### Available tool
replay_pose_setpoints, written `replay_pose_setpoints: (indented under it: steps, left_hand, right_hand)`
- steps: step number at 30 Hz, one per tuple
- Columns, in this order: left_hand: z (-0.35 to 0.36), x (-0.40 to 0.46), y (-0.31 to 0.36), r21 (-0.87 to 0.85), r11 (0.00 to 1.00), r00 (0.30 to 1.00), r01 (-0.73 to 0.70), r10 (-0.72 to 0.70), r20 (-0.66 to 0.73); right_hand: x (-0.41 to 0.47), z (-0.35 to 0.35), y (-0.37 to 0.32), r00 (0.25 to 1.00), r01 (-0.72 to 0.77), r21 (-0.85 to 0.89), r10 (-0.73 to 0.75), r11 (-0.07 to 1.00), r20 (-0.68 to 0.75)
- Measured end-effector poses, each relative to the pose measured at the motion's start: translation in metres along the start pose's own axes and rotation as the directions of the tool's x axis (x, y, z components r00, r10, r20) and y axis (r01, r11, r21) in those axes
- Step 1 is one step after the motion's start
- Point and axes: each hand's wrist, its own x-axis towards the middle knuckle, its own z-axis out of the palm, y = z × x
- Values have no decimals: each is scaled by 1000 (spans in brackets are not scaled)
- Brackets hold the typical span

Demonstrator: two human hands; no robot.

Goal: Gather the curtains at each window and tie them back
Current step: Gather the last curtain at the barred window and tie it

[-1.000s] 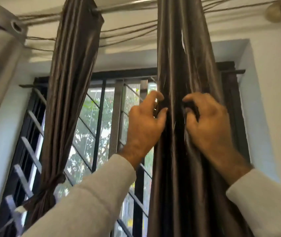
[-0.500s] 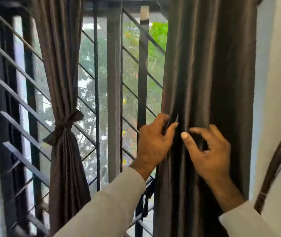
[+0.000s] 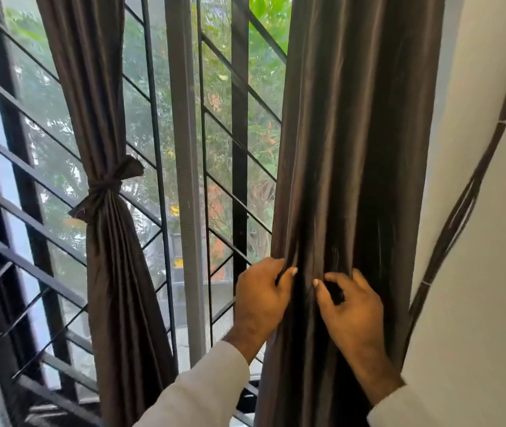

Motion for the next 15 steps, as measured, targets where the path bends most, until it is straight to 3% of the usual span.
replay_pose_setpoints:
  steps: [7, 13, 15]
  left_hand:
    - [18, -18, 0, 54, 996, 997, 65, -63, -41]
    - [33, -51, 21, -171, 973, 977, 155, -177, -117]
    - [36, -61, 26, -118, 983, 977, 138, -155, -149]
  right_hand:
    - [-12, 13, 34, 996, 8, -9, -7, 1000, 87]
    - [-24, 2, 55, 996, 68, 115, -73, 991, 42]
    - [-37, -2, 60, 992, 96, 127, -106, 987, 74]
